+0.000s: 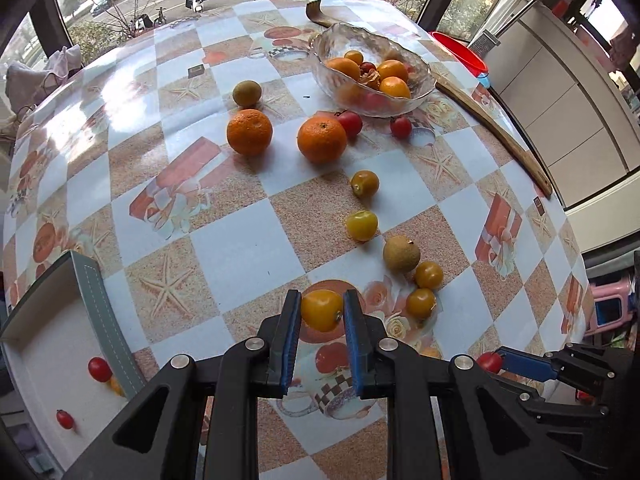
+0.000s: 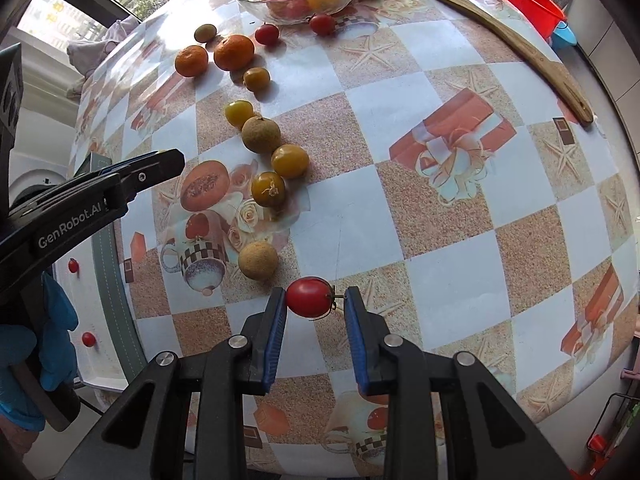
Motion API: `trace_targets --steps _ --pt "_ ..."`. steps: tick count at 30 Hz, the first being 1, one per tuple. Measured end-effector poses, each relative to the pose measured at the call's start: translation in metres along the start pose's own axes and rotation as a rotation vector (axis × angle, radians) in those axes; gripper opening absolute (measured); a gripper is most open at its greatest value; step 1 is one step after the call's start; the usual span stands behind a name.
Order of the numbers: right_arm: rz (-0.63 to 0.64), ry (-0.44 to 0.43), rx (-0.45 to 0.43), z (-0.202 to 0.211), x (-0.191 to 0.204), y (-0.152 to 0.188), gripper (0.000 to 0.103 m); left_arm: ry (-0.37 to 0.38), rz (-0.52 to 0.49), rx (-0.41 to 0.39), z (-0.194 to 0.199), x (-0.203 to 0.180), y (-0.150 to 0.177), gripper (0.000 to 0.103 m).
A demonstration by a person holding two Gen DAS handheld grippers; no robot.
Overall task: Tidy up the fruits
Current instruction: 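Carry both tomatoes into the white tray and open both tools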
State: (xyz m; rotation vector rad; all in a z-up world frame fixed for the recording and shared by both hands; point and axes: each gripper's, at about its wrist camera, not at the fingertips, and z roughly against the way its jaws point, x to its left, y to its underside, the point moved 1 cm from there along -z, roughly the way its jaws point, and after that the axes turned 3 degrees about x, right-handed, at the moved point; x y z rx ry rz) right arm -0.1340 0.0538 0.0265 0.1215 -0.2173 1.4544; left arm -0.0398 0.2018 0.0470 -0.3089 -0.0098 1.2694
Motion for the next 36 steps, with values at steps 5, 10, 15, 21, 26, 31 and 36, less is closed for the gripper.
trace_targets --steps 5,10,15,21,26,31,36 --pt "0.036 0.007 -0.006 0.003 0.017 -0.001 0.032 -0.009 0.046 -0.016 0.013 0.021 0.015 0.023" --pt "0.09 0.009 -0.009 0.006 0.04 -0.003 0.032 -0.017 0.11 -0.033 0.028 0.046 0.037 0.023" --pt "0.153 0.002 -0.005 0.002 0.074 -0.006 0.032 -0.036 0.167 -0.053 0.043 0.076 0.058 0.023" --pt "0.244 -0.013 0.003 -0.005 0.124 -0.005 0.032 -0.067 0.241 -0.071 0.06 0.115 0.084 0.023" --pt "0.319 -0.032 0.014 -0.014 0.167 0.0 0.032 -0.101 0.308 -0.074 0.071 0.148 0.109 0.023" --pt "0.386 -0.05 0.031 -0.024 0.207 0.005 0.032 -0.136 0.361 -0.058 0.074 0.177 0.136 0.023" --pt "0.444 -0.063 0.06 -0.038 0.24 0.01 0.032 -0.161 0.408 -0.022 0.065 0.199 0.158 0.023"
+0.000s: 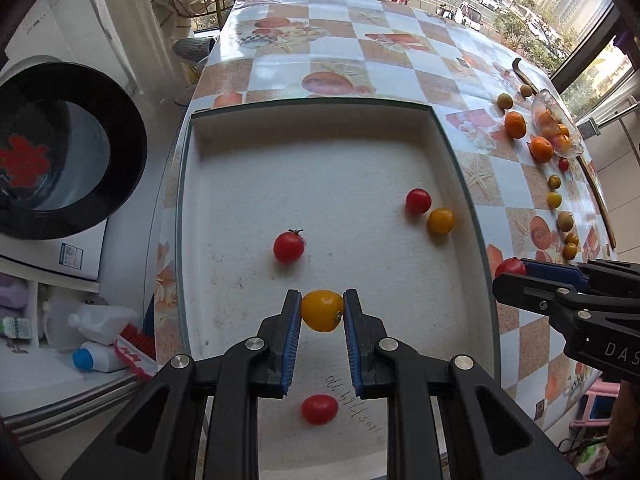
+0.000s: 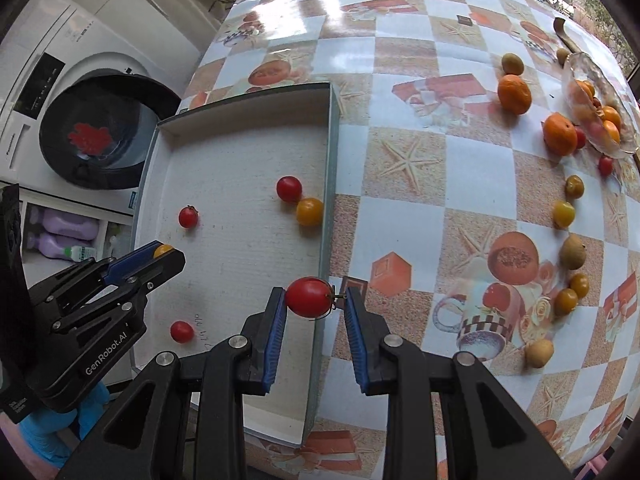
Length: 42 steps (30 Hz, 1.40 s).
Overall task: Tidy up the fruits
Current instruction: 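Carry both tomatoes into the white tray and open both tools, then move both tools back over the table toward the remaining fruit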
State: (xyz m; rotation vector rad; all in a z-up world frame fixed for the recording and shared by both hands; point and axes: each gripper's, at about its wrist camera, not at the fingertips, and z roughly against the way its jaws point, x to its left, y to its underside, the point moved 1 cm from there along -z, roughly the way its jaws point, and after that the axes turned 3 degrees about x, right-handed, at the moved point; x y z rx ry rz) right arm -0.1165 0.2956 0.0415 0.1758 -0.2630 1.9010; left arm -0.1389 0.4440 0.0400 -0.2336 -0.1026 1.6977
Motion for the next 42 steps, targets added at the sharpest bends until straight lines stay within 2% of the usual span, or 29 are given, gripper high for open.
trace_targets --steps 8,19,23,28,31,33,35,36,38,42 --pt "0.041 0.002 0.084 -0.041 0.023 -0.015 0.032 -0.028 0.006 0.05 -0.023 0.013 0.012 0.023" --pt "0.102 0.06 0.123 -0.064 0.035 -0.03 0.035 -0.065 -0.038 0.062 -0.03 0.006 0.013 0.023" --pt "0.128 0.041 0.132 -0.067 0.046 -0.032 0.054 -0.063 -0.04 0.065 -0.029 0.006 0.012 0.024" --pt "0.125 0.037 0.105 -0.06 0.052 -0.034 0.063 -0.051 -0.029 0.066 -0.026 0.01 0.012 0.024" --pt "0.134 0.048 0.068 -0.046 0.052 -0.036 0.078 -0.034 -0.022 0.057 -0.023 0.011 0.013 0.024" --pt "0.141 0.056 0.03 -0.035 0.053 -0.037 0.081 -0.028 -0.019 0.058 -0.023 0.012 0.013 0.025" --pt "0.135 0.052 0.011 -0.026 0.051 -0.038 0.081 -0.025 -0.015 0.058 -0.022 0.012 0.013 0.064" --pt "0.128 0.05 0.004 -0.023 0.047 -0.038 0.081 -0.015 -0.01 0.022 -0.018 0.013 0.014 0.081" --pt "0.104 0.046 -0.004 -0.016 0.04 -0.038 0.082 0.009 -0.015 -0.022 -0.01 0.012 0.014 0.081" --pt "0.052 0.044 -0.02 -0.004 0.019 -0.032 0.082 -0.021 -0.037 0.009 -0.01 0.004 0.008 0.081"
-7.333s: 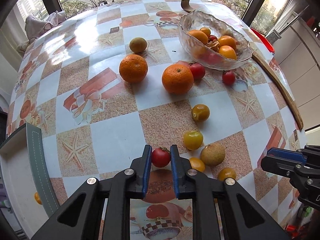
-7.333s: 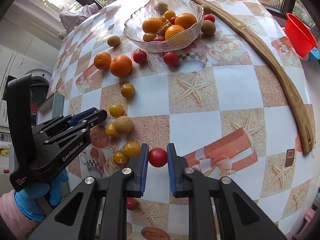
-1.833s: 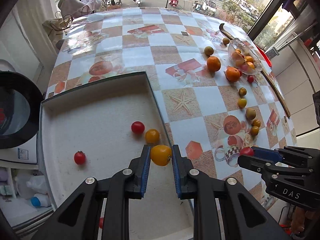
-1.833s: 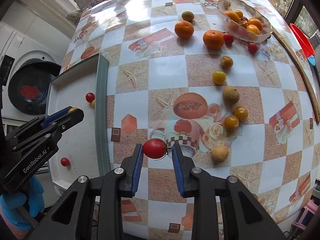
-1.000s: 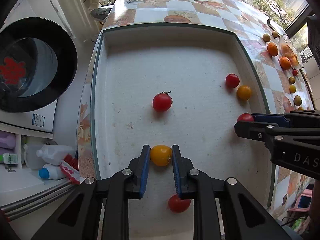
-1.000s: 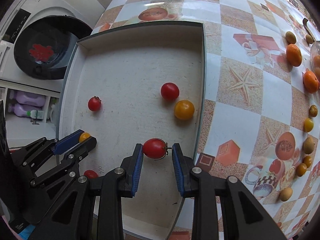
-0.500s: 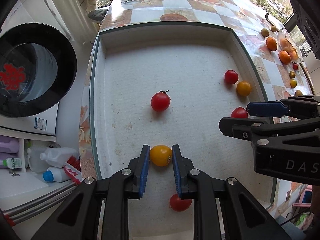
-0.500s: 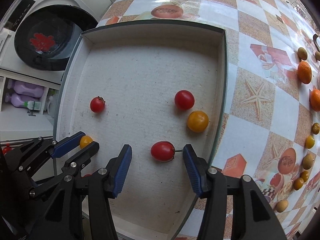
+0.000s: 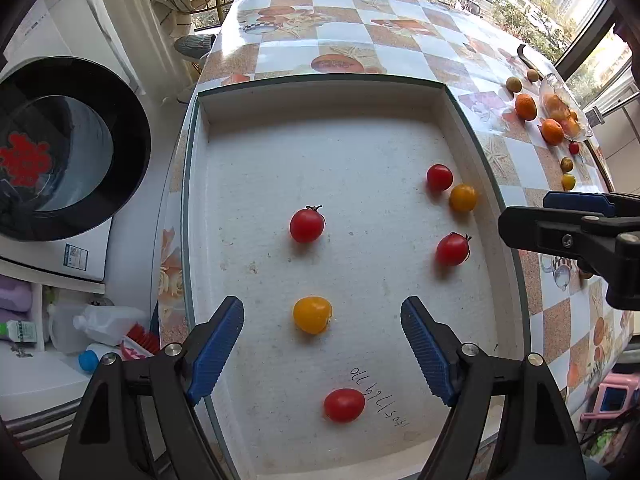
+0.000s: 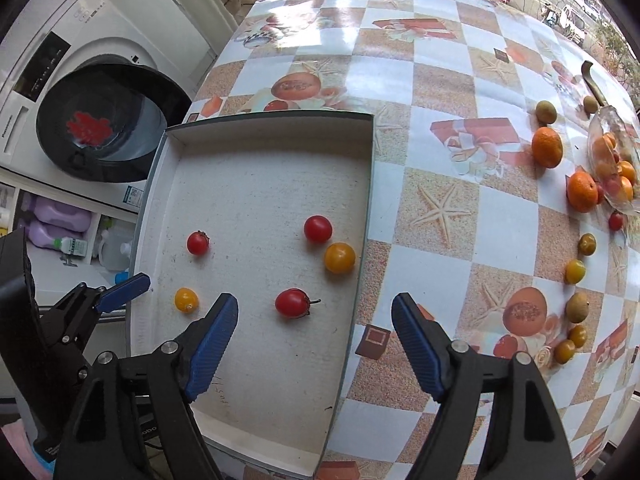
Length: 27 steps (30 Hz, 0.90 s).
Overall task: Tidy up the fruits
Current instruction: 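Move both tools back over the table toward the remaining fruit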
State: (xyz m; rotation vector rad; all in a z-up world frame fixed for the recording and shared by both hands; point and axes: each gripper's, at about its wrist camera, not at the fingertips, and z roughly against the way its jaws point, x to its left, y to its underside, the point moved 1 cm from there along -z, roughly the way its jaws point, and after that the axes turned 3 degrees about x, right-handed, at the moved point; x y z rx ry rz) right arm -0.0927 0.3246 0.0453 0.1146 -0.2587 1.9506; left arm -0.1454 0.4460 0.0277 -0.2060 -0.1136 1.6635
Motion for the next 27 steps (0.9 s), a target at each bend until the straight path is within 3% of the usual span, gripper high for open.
trace_targets --steps 7,16,23,27 --pt "-0.11 0.034 0.002 0.011 -0.048 0.024 0.082 0.013 -0.06 -0.016 0.015 -0.028 -0.018 0.081" --pt "-0.315 0.084 -0.005 0.03 -0.137 0.064 0.082 0.047 -0.208 -0.056 0.03 -0.102 -0.055 0.081" --pt "-0.465 0.154 -0.014 0.04 -0.21 0.096 0.082 0.083 -0.302 -0.034 0.018 -0.166 -0.067 0.081" --pt "-0.479 0.182 -0.007 0.039 -0.236 0.107 0.082 0.089 -0.361 -0.015 0.003 -0.201 -0.071 0.081"
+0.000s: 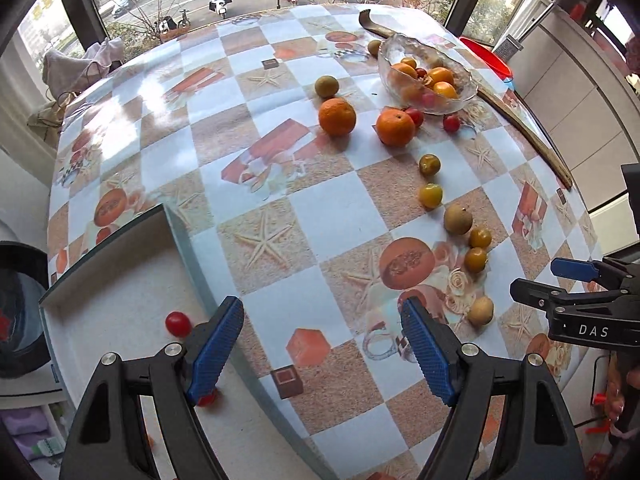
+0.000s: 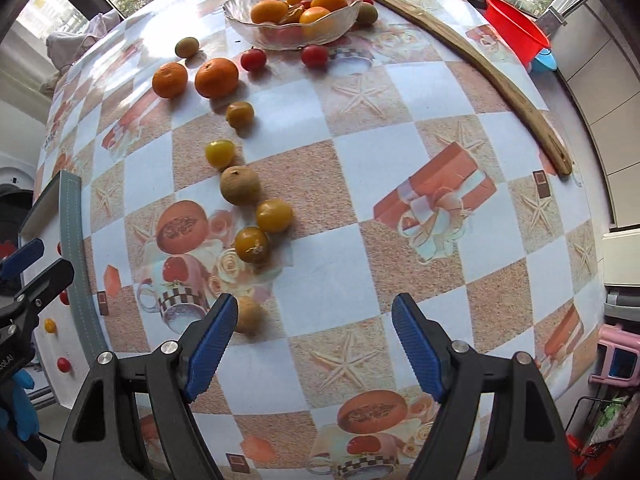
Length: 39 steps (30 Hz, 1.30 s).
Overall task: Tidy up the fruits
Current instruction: 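Move both tools back over the table toward the remaining fruit, then grasp a yellow cherry tomato with the left tool while the right tool grasps a brown fruit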
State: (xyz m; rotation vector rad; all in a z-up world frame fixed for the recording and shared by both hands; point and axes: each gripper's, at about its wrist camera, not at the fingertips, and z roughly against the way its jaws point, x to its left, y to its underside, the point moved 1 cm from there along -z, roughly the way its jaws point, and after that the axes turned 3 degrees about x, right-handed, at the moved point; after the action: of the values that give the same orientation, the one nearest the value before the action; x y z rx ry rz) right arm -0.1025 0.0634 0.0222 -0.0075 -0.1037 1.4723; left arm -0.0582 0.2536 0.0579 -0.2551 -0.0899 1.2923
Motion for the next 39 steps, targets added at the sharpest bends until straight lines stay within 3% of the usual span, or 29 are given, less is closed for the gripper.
trace_targets --steps 2,6,12,20,25,29,33,35,37,39 --pt "0.011 0.001 0.001 -0.004 -0.007 -0.001 0.082 0.004 -0.026 0.01 -0.01 -0.012 -0.009 0.081" --pt "0.038 -0.025 0.015 -0.01 -0.013 0.003 0.071 0.01 -0.051 0.025 -0.031 -0.029 -0.029 0.081" --pt "0.071 -0.145 0.023 -0.013 -0.004 0.023 0.071 0.051 -0.033 0.034 -0.055 -0.043 -0.06 0.081" --pt "0.059 -0.168 0.012 -0.023 0.017 0.031 0.071 0.057 -0.032 0.062 -0.075 -0.062 -0.079 0.081" --pt "0.05 -0.152 -0.005 -0.026 0.025 0.027 0.057 0.048 -0.01 0.076 -0.084 -0.07 -0.085 0.081" --pt "0.052 -0.14 0.0 -0.03 0.041 0.02 0.03 0.002 -0.019 0.075 -0.087 -0.078 -0.086 0.078" --pt "0.042 -0.156 0.015 -0.032 0.047 0.013 0.028 -0.03 -0.023 0.07 -0.089 -0.08 -0.087 0.068" --pt "0.033 -0.161 0.014 -0.026 0.035 0.014 0.028 -0.005 -0.025 0.056 -0.084 -0.077 -0.085 0.055" --pt "0.021 -0.167 0.014 -0.023 0.033 0.015 0.028 0.03 -0.041 0.058 -0.081 -0.08 -0.085 0.026" --pt "0.01 -0.171 0.015 -0.021 0.031 0.016 0.028 0.025 -0.063 0.062 -0.08 -0.085 -0.085 0.022"
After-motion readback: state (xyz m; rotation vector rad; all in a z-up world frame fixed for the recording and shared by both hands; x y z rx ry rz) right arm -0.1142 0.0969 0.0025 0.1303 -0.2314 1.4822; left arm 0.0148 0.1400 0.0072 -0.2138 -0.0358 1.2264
